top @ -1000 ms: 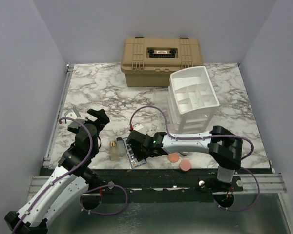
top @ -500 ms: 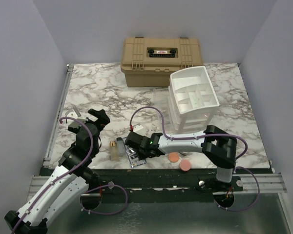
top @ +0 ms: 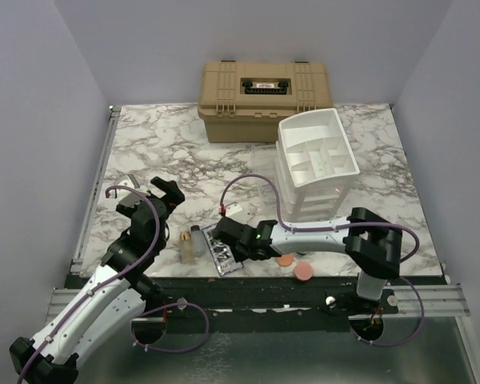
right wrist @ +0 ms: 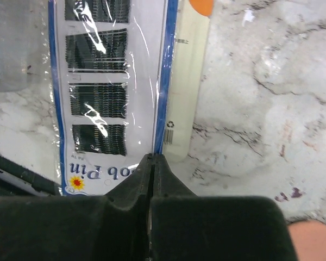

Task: Organize the makeup
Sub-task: Pick up the makeup tool from the corner of the board.

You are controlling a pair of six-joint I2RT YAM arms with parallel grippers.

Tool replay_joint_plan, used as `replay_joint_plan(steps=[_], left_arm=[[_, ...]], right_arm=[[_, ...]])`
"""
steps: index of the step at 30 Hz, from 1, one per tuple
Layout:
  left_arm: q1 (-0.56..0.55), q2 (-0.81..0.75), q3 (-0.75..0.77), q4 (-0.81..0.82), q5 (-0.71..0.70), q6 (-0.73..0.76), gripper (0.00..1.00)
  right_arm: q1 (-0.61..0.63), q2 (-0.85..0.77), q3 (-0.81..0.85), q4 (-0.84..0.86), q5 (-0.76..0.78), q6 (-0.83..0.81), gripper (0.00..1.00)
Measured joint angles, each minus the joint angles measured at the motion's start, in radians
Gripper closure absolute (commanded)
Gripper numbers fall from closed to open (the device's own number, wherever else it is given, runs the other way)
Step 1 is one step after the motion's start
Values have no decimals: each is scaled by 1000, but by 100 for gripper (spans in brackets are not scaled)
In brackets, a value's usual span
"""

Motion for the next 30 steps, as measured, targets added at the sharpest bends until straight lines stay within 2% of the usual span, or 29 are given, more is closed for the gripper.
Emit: replay_joint_plan(steps=[6, 12, 13, 14, 16, 17, 19, 22, 30], left_arm=[[1, 58, 0, 11, 65, 1, 2], [1, 108, 0, 23, 175, 8, 2], [1, 109, 0, 23, 194, 8, 2], [1, 109, 0, 24, 207, 7, 2], [1, 109, 0, 29, 227, 4, 2], [1, 109, 0, 30, 234, 2, 2], [2, 109, -5, 32, 241, -4, 2], [2, 109, -14, 27, 252, -16, 3], [2, 48, -33, -54, 249, -60, 2]], right_arm=[[0, -172, -65, 31, 14, -12, 99], [0, -246, -65, 37, 64, -14, 99], [0, -249, -65, 35, 74, -15, 96], [-1, -250, -65, 31, 80, -20, 86], [-2, -238, -63, 14, 85, -30, 57], [-4, -220, -53, -3, 88, -37, 45], [-5, -175, -31, -19, 85, -50, 32], [-6, -125, -18, -16, 72, -63, 29], [-6, 2, 75, -19, 59, -80, 29]])
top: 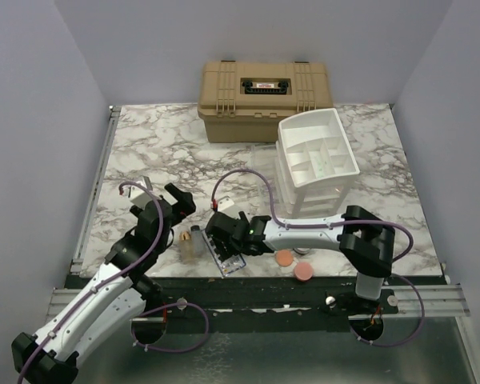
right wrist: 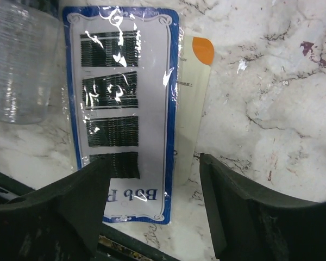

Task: Organize the makeup
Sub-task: Pick up the makeup tool from the corner of the board.

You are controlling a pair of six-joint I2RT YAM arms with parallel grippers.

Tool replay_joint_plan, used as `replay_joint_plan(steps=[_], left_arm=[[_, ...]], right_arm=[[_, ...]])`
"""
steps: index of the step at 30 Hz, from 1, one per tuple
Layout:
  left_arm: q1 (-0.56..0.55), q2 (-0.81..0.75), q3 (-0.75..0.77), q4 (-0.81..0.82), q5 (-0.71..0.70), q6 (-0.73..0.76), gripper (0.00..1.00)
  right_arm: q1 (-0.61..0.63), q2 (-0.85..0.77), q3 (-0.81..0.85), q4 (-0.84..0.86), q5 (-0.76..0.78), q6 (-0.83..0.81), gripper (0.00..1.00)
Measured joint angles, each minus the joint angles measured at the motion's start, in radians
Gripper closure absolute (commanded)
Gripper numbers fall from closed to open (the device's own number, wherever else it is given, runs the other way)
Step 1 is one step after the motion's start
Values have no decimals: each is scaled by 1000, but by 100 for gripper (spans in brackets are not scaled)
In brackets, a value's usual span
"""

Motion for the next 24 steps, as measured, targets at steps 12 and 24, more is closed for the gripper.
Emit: replay_joint_plan(steps=[12, 24], left_arm=[[0, -153, 0, -70, -96, -34, 3], [0, -152, -2, -74, -109, -34, 3]], right_arm=[[0, 76, 18, 1, -14, 5, 53], [0, 36, -49, 62, -11, 32, 88]])
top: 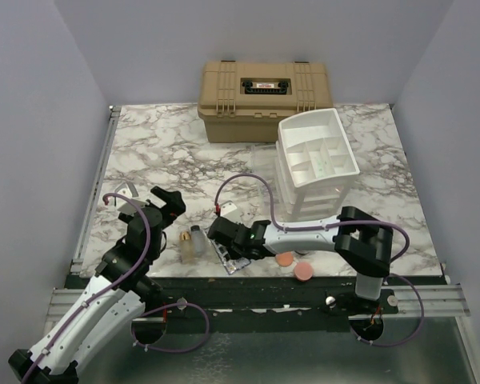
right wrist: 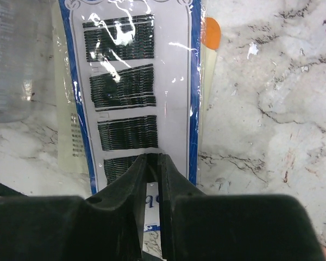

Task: Organize the makeup
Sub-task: Pick up the makeup tool from the corner of the board.

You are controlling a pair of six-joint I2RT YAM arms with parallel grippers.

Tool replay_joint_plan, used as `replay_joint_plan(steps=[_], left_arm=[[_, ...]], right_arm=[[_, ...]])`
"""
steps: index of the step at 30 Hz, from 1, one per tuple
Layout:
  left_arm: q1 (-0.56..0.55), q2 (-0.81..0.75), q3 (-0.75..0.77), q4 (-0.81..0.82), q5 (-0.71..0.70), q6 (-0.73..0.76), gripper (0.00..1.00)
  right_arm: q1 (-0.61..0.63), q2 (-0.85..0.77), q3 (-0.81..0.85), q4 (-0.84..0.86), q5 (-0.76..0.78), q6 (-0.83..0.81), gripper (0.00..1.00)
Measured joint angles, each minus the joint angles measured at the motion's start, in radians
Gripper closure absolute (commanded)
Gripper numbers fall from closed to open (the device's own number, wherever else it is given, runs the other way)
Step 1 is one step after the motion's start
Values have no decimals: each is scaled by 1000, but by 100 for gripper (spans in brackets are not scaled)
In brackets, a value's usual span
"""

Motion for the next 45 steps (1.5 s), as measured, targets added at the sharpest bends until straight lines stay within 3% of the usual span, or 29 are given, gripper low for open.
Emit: replay_joint_plan(steps=[7, 21, 45], left_arm=[[0, 32, -14, 21, 9, 0, 2], [0, 94, -22, 72, 45, -8, 3], [0, 109, -34, 105, 64, -15, 2]], right_arm=[[-1, -55, -64, 4, 2, -3, 99], [-2, -165, -99, -4, 2, -3, 99], [-2, -202, -110, -4, 2, -3, 99]])
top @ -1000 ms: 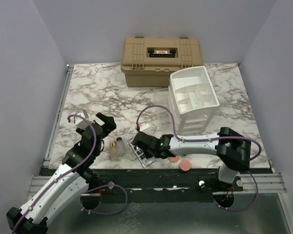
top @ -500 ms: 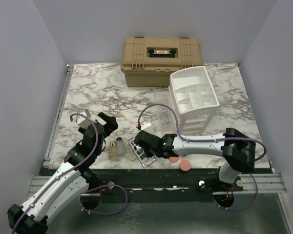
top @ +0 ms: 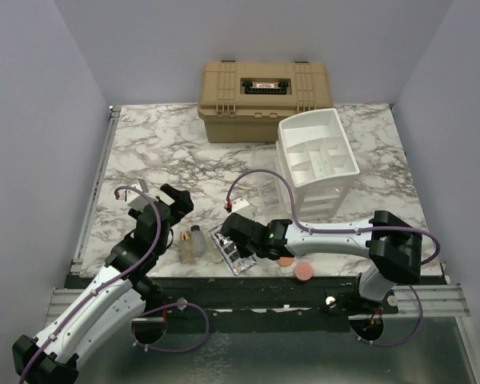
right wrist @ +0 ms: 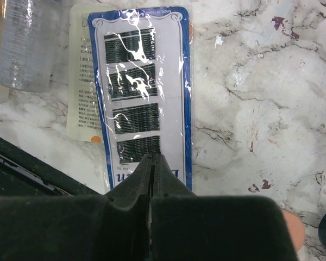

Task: Organize the makeup
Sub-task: Pick up the makeup tool from the corner of the board.

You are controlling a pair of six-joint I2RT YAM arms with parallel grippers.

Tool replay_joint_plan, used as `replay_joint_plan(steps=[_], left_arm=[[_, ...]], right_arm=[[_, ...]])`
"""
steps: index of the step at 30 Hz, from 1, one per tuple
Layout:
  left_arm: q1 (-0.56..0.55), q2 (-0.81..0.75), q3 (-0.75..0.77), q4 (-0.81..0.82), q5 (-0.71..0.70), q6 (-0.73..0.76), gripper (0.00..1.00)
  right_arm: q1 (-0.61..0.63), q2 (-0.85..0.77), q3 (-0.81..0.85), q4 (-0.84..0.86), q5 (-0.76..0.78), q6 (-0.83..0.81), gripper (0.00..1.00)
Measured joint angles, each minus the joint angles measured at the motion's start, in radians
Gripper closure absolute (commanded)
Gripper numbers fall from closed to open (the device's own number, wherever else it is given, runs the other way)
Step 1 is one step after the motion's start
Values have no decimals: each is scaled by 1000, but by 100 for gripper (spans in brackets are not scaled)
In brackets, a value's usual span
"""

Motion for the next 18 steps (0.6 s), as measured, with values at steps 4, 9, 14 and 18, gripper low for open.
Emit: replay_joint_plan(steps=[4, 9, 14, 18], left_arm=[[0, 0, -4, 6, 3, 0, 2], [0, 24, -5, 15, 31, 2, 2], [5, 54, -5, 16, 70, 5, 2], [5, 58, -5, 16, 87, 10, 2]], right_arm=[[-4, -15, -4, 0, 0, -4, 99], [-26, -53, -23, 3, -8, -9, 99], [-45, -71, -24, 19, -21, -16, 66], [-63, -43, -16, 26, -53, -37, 39]])
